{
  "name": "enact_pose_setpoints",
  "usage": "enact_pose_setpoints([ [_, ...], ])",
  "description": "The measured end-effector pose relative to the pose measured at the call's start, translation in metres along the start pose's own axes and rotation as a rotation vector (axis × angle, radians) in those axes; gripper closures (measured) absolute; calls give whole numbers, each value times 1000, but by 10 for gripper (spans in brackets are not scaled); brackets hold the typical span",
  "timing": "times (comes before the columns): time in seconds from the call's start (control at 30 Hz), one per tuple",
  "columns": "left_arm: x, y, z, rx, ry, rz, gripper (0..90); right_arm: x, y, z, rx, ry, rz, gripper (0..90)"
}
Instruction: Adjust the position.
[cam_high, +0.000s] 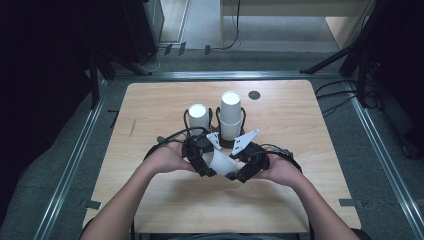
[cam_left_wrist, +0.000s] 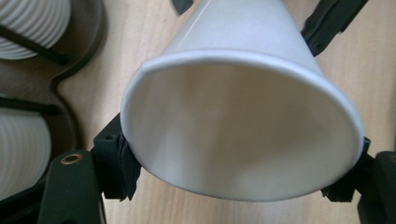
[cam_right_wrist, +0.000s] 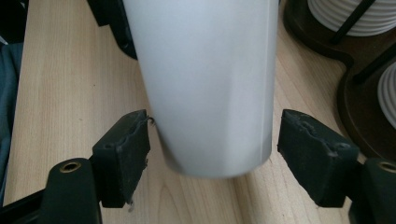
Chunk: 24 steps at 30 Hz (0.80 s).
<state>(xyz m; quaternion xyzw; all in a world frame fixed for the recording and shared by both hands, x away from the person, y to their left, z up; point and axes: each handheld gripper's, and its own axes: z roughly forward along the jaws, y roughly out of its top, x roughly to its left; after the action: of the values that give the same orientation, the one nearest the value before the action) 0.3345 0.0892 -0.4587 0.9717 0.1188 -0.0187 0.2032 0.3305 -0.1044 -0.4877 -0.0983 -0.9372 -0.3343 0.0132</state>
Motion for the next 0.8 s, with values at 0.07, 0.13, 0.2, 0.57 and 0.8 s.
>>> enact_pose_setpoints([
  [0.07, -2, 2, 1, 1, -1, 5, 233, 1, 1, 2, 1, 7, -5, 257],
  [0.13, -3, 3, 2, 2, -3, 7, 230, 2, 2, 4, 5, 7, -12, 269],
  [0.2, -4, 4, 3, 3, -2, 14, 226, 3, 3, 5, 10, 18, -14, 281],
  [0.57, -5, 1, 3, -50, 8, 19, 183, 5, 6, 6, 5, 20, -42, 320],
  [0.8, -1, -5, -3, -140, 15, -34, 55, 2, 5, -2, -25, 2, -32, 321],
])
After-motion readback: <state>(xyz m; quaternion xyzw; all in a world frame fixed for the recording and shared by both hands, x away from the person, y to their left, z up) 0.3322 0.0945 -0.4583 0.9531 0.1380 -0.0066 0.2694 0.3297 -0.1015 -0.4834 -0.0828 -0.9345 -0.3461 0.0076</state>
